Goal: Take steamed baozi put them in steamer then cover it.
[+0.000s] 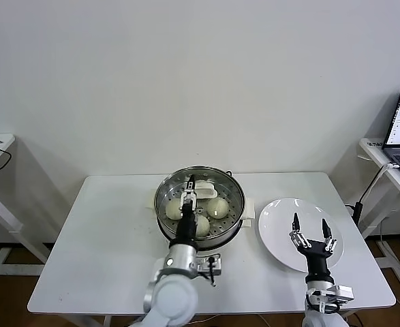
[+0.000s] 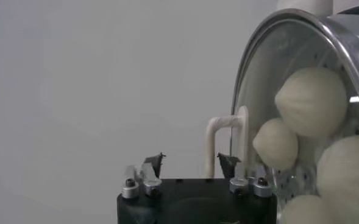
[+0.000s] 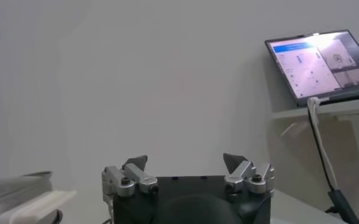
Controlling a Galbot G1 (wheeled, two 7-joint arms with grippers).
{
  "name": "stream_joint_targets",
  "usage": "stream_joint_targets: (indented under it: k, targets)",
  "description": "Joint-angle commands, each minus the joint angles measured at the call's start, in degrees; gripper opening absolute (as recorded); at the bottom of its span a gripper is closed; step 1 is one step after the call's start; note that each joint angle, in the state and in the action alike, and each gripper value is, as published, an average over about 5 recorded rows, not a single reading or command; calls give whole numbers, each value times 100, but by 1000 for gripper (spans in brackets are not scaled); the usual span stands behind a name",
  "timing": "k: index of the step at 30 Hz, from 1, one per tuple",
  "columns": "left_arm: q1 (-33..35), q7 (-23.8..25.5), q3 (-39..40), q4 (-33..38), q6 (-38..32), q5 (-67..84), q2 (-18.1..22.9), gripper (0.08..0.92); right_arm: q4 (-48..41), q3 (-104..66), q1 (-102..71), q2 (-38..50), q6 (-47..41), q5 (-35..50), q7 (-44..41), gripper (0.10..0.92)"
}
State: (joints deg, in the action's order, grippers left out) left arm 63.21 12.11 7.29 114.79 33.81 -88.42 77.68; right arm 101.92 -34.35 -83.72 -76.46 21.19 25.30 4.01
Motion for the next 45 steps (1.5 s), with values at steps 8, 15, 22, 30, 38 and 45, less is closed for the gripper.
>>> stream_joint_targets:
  k: [8,15,22,30,38,45]
  targets:
    - [2586,-2164,-3244,2209,-2258,5945,-177,823,783,-191,-225,121,-985,-300,-75,823]
    - [2770,-1746,-4575,1330,-3353,7572,490,823,1179,-243,-242,236,-1356,-502,-125,823]
    - [2939,-1532,-4574,999,-3639,7588,584,823,1262,-238,-201,263,-1497,-611,-119,823]
    - [2936,-1525,-4609,873,-3576,7583,606,823,1318,-221,-165,279,-1578,-664,-154,823]
    - [2980,-1499,-4549,800,-3625,7578,617,823,1375,-205,-154,243,-1596,-705,-165,823]
    - [3053,-1495,-4460,813,-3648,7510,629,823,1403,-209,-186,259,-1613,-795,-153,823]
